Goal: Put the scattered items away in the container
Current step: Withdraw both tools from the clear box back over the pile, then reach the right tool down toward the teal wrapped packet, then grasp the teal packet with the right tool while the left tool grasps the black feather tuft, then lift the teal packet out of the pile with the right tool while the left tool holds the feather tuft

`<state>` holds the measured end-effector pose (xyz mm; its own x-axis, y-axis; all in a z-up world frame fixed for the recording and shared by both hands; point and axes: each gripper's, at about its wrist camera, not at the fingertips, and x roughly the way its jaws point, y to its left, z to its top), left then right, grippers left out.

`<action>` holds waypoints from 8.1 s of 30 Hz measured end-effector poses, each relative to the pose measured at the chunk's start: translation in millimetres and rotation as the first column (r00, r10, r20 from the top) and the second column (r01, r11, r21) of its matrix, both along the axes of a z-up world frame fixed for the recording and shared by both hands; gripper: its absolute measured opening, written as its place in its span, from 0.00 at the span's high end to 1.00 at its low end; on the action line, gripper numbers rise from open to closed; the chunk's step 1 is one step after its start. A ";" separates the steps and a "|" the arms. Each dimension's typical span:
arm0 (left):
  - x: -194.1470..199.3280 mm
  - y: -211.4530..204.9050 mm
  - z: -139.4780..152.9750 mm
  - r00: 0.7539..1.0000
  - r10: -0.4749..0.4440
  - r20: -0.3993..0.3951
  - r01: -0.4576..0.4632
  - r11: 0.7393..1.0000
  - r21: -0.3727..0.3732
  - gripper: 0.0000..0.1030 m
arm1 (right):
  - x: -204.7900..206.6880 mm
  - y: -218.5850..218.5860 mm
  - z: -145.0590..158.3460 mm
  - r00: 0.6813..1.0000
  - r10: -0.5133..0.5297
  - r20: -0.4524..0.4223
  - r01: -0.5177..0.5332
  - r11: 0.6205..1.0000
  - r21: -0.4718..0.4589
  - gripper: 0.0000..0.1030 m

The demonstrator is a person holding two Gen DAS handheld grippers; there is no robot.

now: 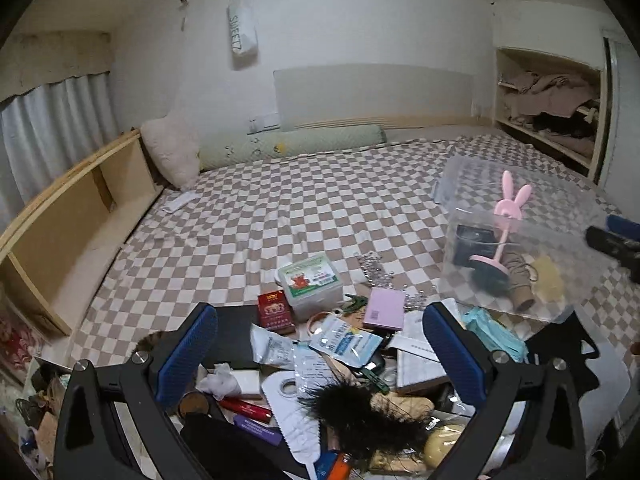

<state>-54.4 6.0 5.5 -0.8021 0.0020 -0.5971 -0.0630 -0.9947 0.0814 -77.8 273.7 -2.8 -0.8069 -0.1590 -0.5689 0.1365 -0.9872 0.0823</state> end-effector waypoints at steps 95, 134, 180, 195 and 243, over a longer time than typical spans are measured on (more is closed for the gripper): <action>-74.4 -17.6 -172.5 0.778 0.034 0.627 -0.166 0.974 0.154 0.02 | -12.8 -58.4 -228.1 0.878 0.348 0.329 -0.443 0.330 0.834 0.49; -86.6 -2.4 -212.1 0.708 0.011 0.706 -0.117 0.988 0.101 0.33 | -87.3 -36.6 -195.7 0.919 0.148 0.366 -0.362 0.684 0.633 0.71; -35.1 -26.9 -120.1 0.854 -0.144 0.500 -0.025 0.948 0.316 0.88 | 25.5 -38.7 -196.5 0.879 0.294 0.375 -0.476 0.545 0.690 0.28; -39.3 -18.2 -127.4 0.831 -0.197 0.520 0.001 0.936 0.353 0.88 | 19.9 -41.0 -269.3 0.885 0.343 0.315 -0.387 0.166 0.907 0.28; -59.7 -14.0 -177.8 0.748 -0.186 0.637 -0.036 0.947 0.319 0.83 | -109.1 -39.5 -226.6 0.856 0.117 0.503 -0.411 0.745 0.525 0.65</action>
